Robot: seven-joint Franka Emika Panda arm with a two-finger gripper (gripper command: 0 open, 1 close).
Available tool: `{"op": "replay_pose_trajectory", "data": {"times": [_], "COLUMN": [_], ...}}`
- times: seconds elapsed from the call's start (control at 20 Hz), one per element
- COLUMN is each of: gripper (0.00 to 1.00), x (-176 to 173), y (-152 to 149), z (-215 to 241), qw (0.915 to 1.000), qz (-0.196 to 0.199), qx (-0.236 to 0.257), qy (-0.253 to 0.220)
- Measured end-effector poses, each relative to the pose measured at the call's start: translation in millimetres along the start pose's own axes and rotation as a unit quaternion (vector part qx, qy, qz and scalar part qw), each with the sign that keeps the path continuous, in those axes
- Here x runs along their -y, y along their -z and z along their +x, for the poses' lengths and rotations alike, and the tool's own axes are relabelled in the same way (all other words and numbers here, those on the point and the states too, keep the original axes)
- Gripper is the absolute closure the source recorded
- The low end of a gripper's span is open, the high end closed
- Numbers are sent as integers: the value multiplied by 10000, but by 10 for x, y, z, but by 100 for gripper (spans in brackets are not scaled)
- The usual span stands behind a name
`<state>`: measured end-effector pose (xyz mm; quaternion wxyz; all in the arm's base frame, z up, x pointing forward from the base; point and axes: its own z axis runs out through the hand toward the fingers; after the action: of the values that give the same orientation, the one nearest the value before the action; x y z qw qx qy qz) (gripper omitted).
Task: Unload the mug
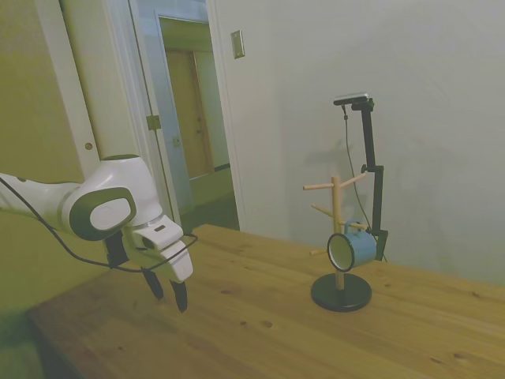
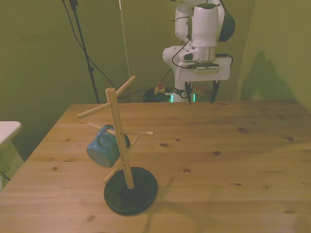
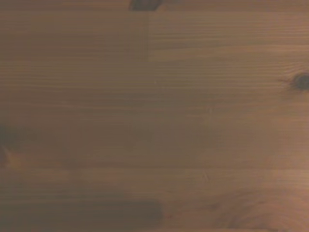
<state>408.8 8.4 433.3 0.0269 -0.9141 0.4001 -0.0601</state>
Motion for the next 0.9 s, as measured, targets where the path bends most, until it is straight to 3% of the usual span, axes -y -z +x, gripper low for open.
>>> {"op": "replay_pose_trajectory", "data": {"times": [0.15,0.5,0.75,0.9], "gripper": [0,0,0,0], "x": [-1,-194,-499,-756], "y": [20,409,765,893], "z": [52,609,1051,1305], "qw": [9999,9958,9880,9791], "qz": [88,419,465,509], "qx": [-85,-729,-1305,-1744], "qy": [32,-370,-687,-919]}}
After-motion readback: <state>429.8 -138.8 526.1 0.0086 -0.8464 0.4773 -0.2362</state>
